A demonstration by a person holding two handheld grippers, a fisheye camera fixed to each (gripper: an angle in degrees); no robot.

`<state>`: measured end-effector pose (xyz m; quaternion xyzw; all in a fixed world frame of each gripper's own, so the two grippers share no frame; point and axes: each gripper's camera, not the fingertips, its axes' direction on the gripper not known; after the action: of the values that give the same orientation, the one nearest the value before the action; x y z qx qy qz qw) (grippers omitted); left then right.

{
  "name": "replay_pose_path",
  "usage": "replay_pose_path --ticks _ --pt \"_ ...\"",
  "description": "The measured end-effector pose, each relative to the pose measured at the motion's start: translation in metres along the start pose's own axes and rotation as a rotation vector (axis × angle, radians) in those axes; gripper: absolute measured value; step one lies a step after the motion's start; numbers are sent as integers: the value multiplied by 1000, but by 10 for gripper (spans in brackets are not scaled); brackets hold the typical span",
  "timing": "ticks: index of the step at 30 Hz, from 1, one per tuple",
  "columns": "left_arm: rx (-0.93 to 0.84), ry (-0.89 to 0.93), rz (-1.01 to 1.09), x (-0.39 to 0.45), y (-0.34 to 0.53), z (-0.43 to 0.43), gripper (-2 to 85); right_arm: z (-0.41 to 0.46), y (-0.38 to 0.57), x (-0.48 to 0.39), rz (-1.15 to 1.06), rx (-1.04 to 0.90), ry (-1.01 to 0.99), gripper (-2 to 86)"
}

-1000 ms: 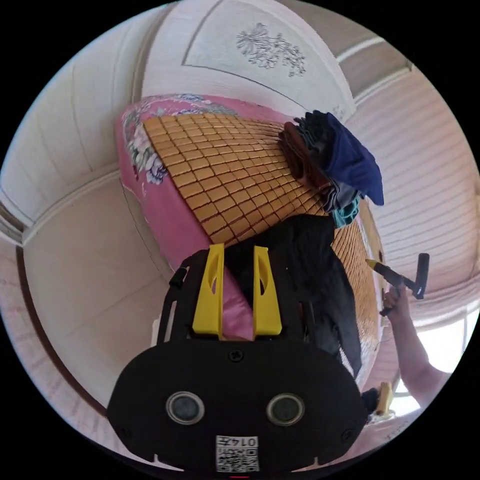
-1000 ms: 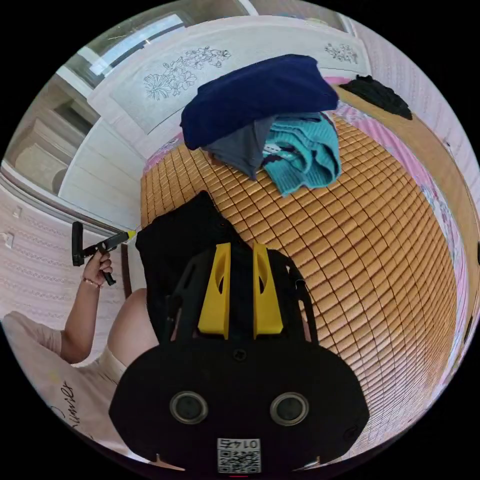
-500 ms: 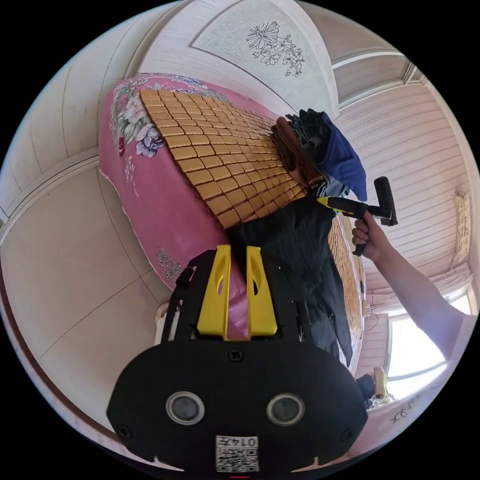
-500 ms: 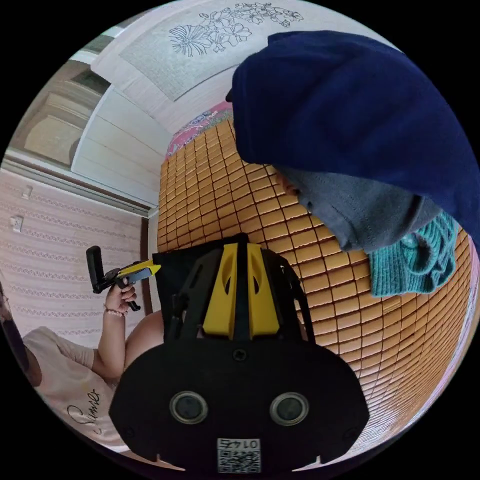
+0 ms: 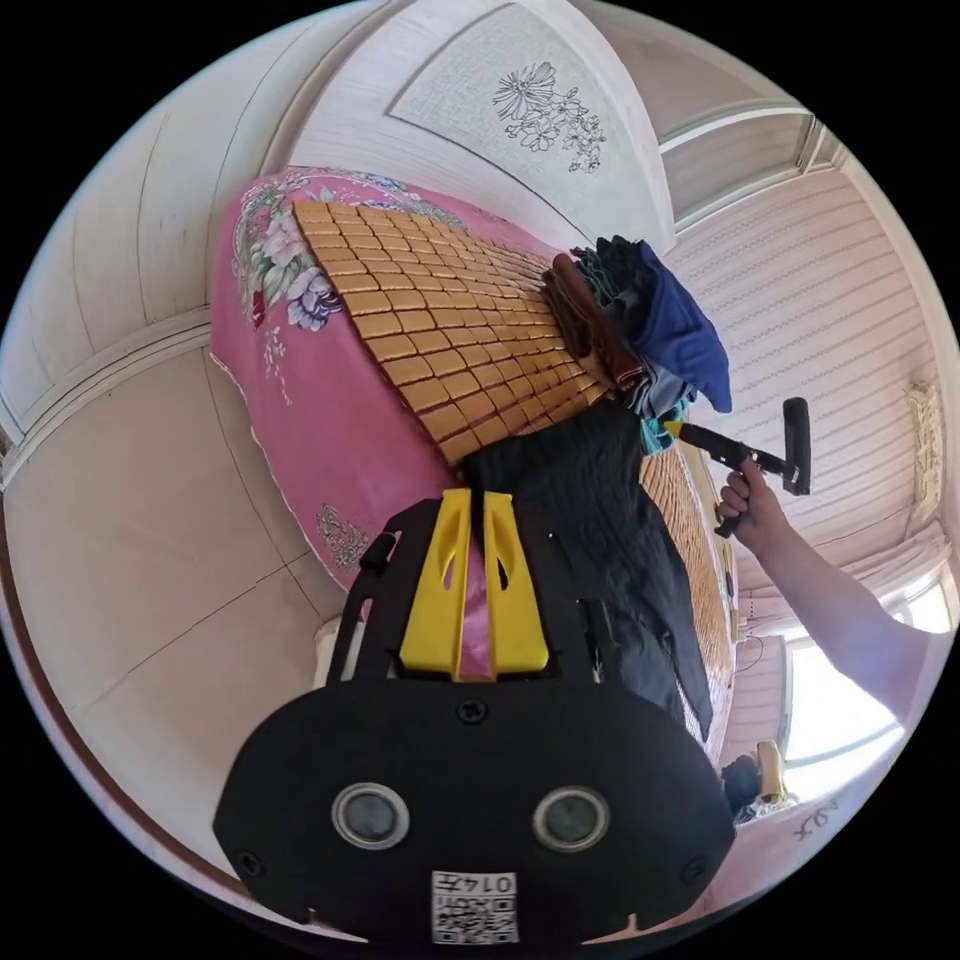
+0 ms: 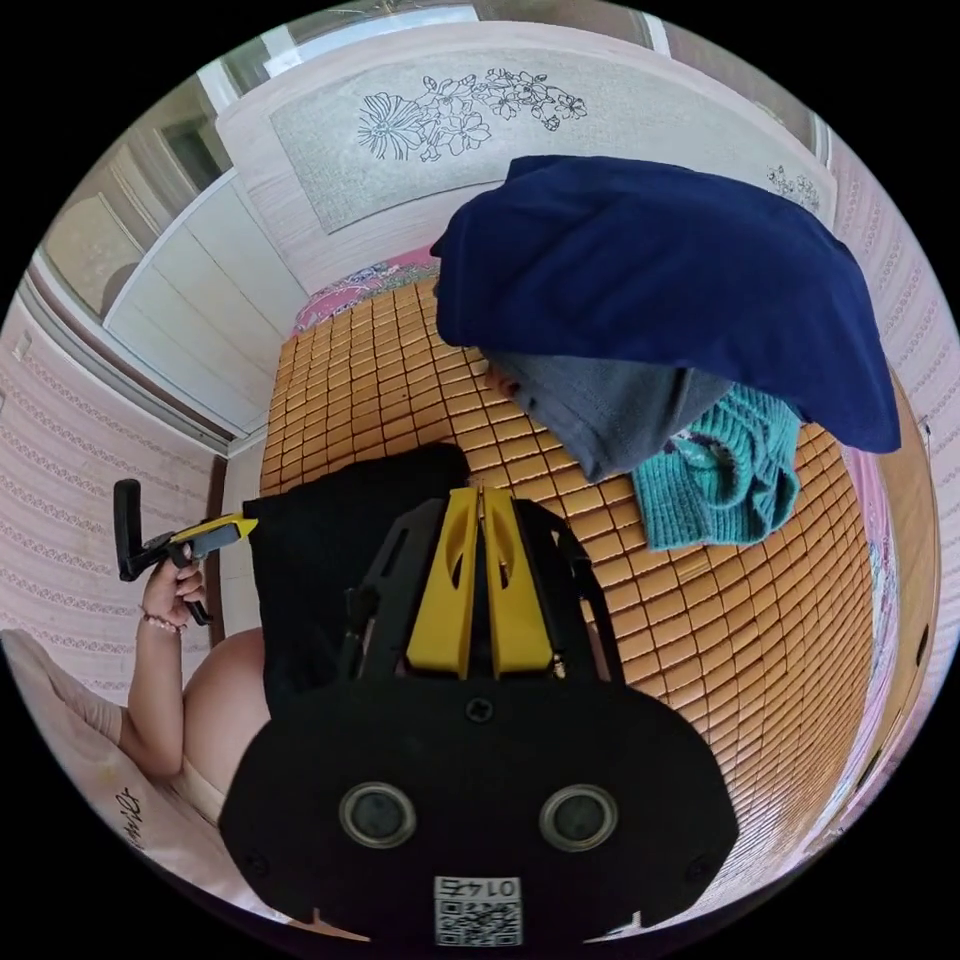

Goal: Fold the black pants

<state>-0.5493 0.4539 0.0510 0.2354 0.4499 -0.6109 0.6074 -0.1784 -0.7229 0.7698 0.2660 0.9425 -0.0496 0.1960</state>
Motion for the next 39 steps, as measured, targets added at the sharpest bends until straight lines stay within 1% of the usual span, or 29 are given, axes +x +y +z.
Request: replay_pose_path --ticks 2,4,6,7,8,9,10,11,13,14,16,18,21,23,24,26,27,29,30,31,32,33,34,35,37,39 --pt "41 52 14 15 11 -11 -3 19 -13 -8 15 -42 -76 111" --pt "48 62 12 25 24 -7 -7 44 -23 -11 53 -101 -115 128" --pt "20 41 7 30 32 0 -8 72 -27 -15 64 -212 -199 108" --pt "38 16 33 41 39 -4 -9 78 -24 -21 42 -215 -194 64" --pt "60 -1 57 49 43 -9 -9 70 -16 -32 -12 -121 -158 37" --pt "119 -35 120 68 50 -22 -9 63 -11 -38 -54 -62 -146 33" --pt "173 -53 167 85 57 -33 -8 49 3 -51 -139 60 -130 25" --pt "194 -55 179 91 60 -37 -8 42 15 -58 -174 138 -97 19" --pt "245 -103 155 103 73 -32 -4 52 26 -59 -155 152 -20 22" --pt "228 -133 136 103 76 -24 -1 67 29 -53 -103 99 9 31" --pt "125 -275 82 103 88 8 17 83 38 -44 -15 39 17 44" --pt "101 -325 66 108 97 16 34 81 59 -40 46 83 7 49" --pt "213 -317 48 122 118 -1 44 59 121 -48 64 193 -24 29" --pt "276 -318 52 132 134 -11 45 36 196 -65 65 238 84 2" --pt "310 -293 84 140 143 -16 45 32 217 -69 77 231 127 -2" --pt "337 -213 166 161 154 -20 45 24 307 -82 199 87 302 -7" --pt "342 -160 227 181 161 -19 43 22 333 -85 242 57 331 -7" --pt "334 -113 337 222 171 -14 38 4 449 -103 427 8 395 -6" --pt "323 -92 421 254 181 -9 35 -1 479 -109 479 -2 411 -6" --pt "310 -67 491 286 192 -5 33 -10 539 -123 586 -26 452 -5" --pt "302 -52 522 302 199 -2 32 -17 596 -138 695 -59 478 -4" --pt "284 -26 577 330 215 2 29 -20 624 -147 748 -74 488 -4" --pt "269 -11 613 355 231 4 22 -25 675 -165 841 -91 505 -4" --pt "259 -7 625 366 239 4 19 -29 722 -184 922 -89 520 -4" --pt "223 62 763 405 279 0 -3 -34 782 -214 1019 -53 566 -3" --pt "191 103 847 424 307 -7 -7 -32 833 -239 1097 1 616 -3"
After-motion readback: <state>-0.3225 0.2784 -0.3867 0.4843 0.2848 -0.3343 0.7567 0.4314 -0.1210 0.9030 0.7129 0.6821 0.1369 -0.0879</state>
